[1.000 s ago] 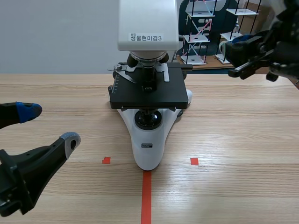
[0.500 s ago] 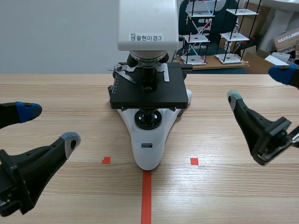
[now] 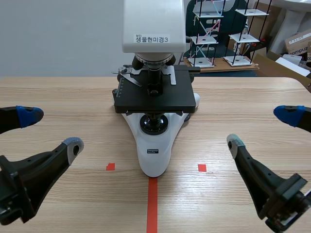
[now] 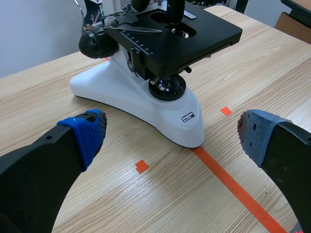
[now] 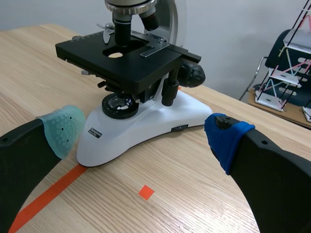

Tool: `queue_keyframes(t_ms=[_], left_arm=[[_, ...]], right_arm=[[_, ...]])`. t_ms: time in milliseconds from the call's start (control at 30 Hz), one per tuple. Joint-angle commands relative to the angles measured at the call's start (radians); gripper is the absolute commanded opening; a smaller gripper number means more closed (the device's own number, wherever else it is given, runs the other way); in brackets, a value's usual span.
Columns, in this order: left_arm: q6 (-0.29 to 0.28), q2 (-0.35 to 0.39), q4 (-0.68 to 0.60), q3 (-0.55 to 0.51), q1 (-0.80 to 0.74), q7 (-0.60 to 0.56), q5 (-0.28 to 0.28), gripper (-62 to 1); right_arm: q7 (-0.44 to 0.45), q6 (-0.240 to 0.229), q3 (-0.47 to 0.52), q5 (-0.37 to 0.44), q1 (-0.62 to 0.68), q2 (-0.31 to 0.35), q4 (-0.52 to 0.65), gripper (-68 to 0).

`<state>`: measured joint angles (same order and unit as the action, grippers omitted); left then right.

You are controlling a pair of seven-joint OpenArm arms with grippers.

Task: Return to the home posture

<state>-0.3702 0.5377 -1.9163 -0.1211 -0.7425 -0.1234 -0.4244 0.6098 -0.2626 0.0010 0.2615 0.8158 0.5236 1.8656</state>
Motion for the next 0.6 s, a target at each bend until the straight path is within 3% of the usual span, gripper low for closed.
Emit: queue_keyframes(t_ms=[0,567], left_arm=[[-0.002,-0.003,-0.011,-0.003,-0.005,-0.013,-0.008,-4.3],[-0.002,-0.003,-0.011,-0.003,-0.005,-0.013,-0.008,-4.3]], right_arm=[[0.018,0.0,0.014,0.011,0.002,-0.001,0.021,-13.0],[-0.016,0.0,0.014,0.011,0.002,0.0,0.021,-13.0]])
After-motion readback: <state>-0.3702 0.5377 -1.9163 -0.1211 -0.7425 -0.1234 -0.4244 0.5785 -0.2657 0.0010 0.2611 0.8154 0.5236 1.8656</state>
